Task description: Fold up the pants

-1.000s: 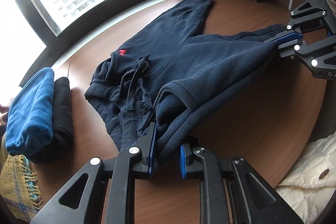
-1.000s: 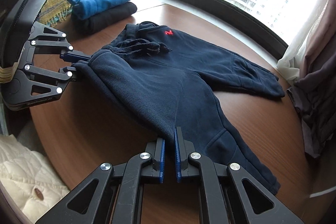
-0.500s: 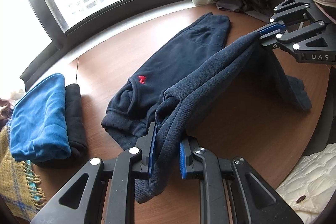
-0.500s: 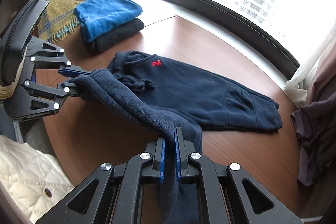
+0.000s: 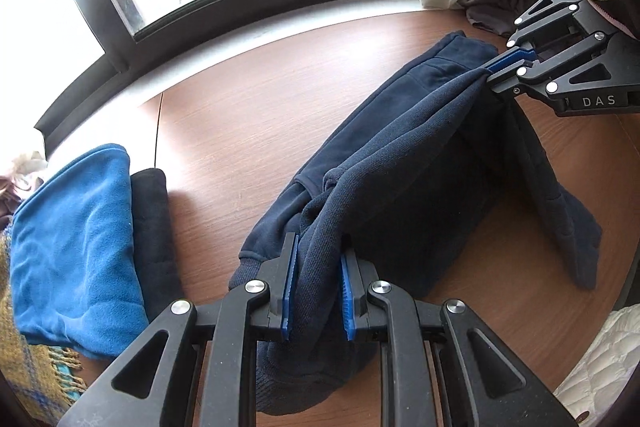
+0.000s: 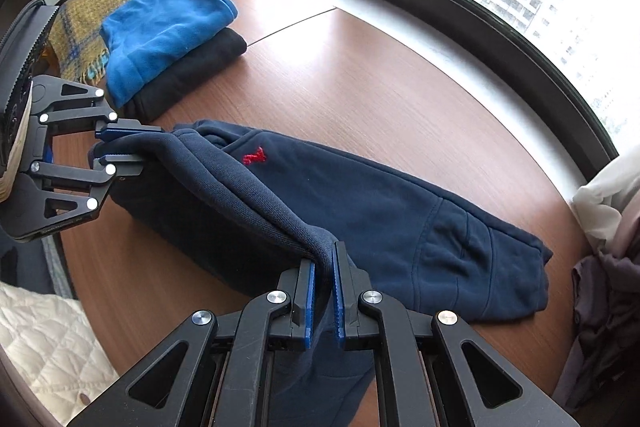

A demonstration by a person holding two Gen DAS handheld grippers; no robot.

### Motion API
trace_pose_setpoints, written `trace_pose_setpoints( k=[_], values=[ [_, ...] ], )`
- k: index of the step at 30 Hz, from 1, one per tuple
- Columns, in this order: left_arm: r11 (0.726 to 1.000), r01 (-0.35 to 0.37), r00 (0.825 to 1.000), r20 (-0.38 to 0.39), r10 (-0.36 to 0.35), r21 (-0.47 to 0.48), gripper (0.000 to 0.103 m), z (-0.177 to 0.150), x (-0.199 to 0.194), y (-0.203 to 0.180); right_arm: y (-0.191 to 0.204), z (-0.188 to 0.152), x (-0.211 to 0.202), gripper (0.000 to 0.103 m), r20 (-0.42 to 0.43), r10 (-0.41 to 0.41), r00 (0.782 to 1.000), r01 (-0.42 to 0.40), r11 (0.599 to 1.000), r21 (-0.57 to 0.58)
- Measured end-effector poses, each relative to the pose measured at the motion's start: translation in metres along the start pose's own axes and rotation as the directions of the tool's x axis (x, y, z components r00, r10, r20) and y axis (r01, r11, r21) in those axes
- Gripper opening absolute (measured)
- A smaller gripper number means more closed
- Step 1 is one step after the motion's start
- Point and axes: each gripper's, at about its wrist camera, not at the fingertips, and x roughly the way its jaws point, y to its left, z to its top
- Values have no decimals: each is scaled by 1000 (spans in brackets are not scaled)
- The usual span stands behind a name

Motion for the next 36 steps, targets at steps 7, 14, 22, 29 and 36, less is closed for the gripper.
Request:
trace_pose_setpoints(
  k=[7,14,22,29,36],
  values=[
    [1000,-8,999,-54,6,-29,21,6,34,13,-22,32,48,8,-58,49,997,-49,999,6],
    [998,8,996,-88,-14,-64,25,11,59,27,-36,42,82,8,-81,81,993,-80,997,10],
    [998,-4,995,-99,-3,-69,36,15,72,32,-50,43,113,9,-101,111,989,-107,993,42],
    [993,-49,995,-94,39,-103,61,15,68,40,-48,29,100,38,-62,73,995,-70,996,52],
    [993,-88,996,13,89,-74,61,12,27,20,-18,6,39,42,56,4,998,-7,999,52]
  ],
)
